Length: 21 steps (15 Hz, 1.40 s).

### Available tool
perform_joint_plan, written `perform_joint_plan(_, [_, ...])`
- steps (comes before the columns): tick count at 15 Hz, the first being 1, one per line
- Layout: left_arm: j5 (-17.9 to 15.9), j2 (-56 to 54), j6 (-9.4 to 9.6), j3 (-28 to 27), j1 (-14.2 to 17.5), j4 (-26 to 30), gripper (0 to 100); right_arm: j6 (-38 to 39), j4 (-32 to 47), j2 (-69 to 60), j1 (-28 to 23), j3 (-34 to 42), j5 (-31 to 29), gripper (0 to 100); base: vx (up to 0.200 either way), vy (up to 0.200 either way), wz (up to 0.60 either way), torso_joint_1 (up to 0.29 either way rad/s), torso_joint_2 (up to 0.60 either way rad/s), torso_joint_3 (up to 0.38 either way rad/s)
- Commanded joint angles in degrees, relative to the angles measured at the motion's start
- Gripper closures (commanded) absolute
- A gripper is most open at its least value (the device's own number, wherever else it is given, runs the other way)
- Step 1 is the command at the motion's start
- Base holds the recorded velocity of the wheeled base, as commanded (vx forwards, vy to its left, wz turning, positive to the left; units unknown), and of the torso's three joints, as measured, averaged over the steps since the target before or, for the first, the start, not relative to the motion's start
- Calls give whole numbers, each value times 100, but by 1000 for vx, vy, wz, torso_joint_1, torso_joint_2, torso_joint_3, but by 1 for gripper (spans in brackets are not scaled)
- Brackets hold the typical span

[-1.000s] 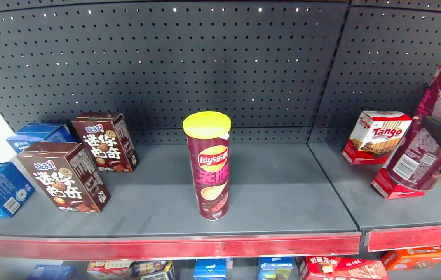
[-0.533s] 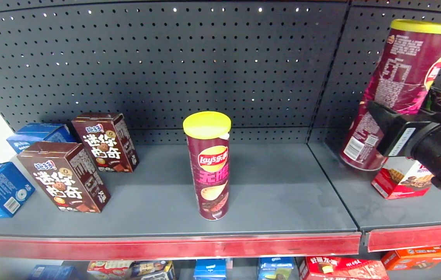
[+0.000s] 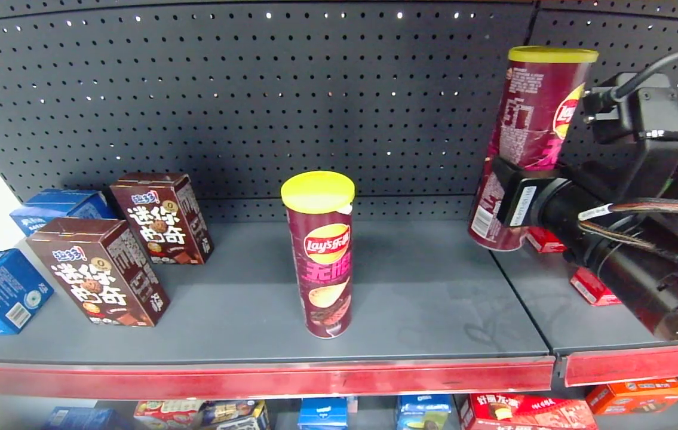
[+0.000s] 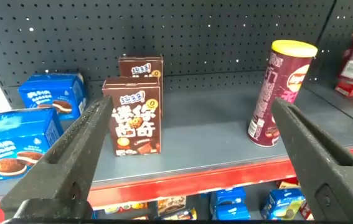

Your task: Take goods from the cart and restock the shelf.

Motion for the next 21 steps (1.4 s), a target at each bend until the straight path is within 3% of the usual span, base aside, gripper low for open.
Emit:
perform_joint_plan(1, [-1,79,-1,0,2,-1,0,-105,63,503,41,-388,6,100,0,0,0,0,0,0])
perform_joint_plan(5, [-10,290,-10,-17,-16,-10,0,-237,670,696,14,-950,375,100,0,0,0,0,0,0])
perform_joint_plan(9, [-28,553,-10,-35,-25,-10,0,-184,898,1110,-619,-1293,1395,100,0,0,0,0,0,0])
perform_joint_plan(16, [25,764,-54,18,19,-18,0,299,925,1927,-575,-2066,1623,100,0,0,0,0,0,0])
perform_joint_plan(21, [148,817,-63,71,107,-27,0,510,925,2050,-381,-2031,1896,100,0,0,0,0,0,0])
